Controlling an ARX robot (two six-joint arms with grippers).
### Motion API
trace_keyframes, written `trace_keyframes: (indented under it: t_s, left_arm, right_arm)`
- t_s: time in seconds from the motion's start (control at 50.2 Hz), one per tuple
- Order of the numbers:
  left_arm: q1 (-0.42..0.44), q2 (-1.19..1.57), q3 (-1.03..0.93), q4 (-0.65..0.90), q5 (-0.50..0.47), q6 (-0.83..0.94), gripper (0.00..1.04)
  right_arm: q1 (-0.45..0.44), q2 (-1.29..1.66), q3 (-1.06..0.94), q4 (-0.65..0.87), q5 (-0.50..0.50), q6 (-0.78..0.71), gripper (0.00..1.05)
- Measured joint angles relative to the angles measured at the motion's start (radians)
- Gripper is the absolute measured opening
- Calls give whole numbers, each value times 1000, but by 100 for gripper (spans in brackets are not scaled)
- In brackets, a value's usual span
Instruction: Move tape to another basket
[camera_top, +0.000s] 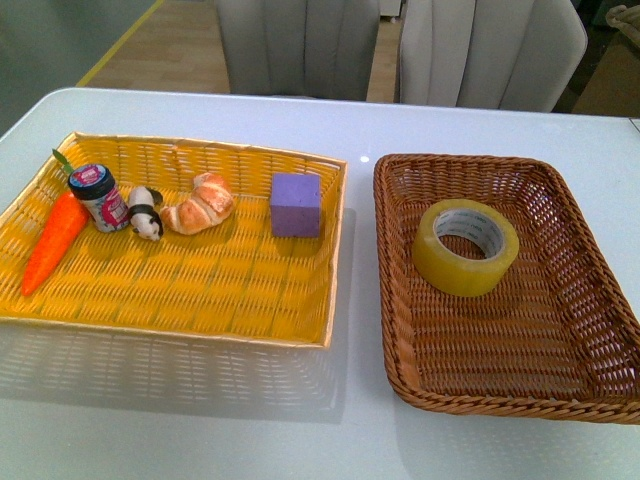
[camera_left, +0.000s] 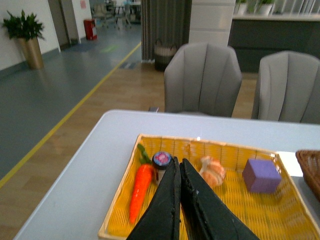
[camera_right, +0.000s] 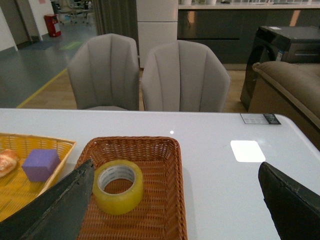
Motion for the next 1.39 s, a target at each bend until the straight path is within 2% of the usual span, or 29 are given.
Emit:
trace_keyframes:
  t_s: [0.06,0.418,0.498,0.817,0.857,0.916,1.394]
  left_arm:
    - [0,-73,0,-78,0,0,2]
    - [0,-99,0,-91,0,-1,3]
    - [0,-100,0,-91,0,0,23]
    - [0,-100,0,-91,0,0,76]
    - [0,-100,0,-91,0,0,86]
    - [0,-100,0,-91,0,0,97]
    - [0,-100,0,-91,0,2,96]
  right_arm:
    - [0,0,0,0,0,0,96]
    - [0,0,0,0,0,0,96]
    - [0,0,0,0,0,0,96]
    - [0,0,0,0,0,0,96]
    - [0,0,0,0,0,0,96]
    - [0,0,0,0,0,0,96]
    - [0,0,0,0,0,0,96]
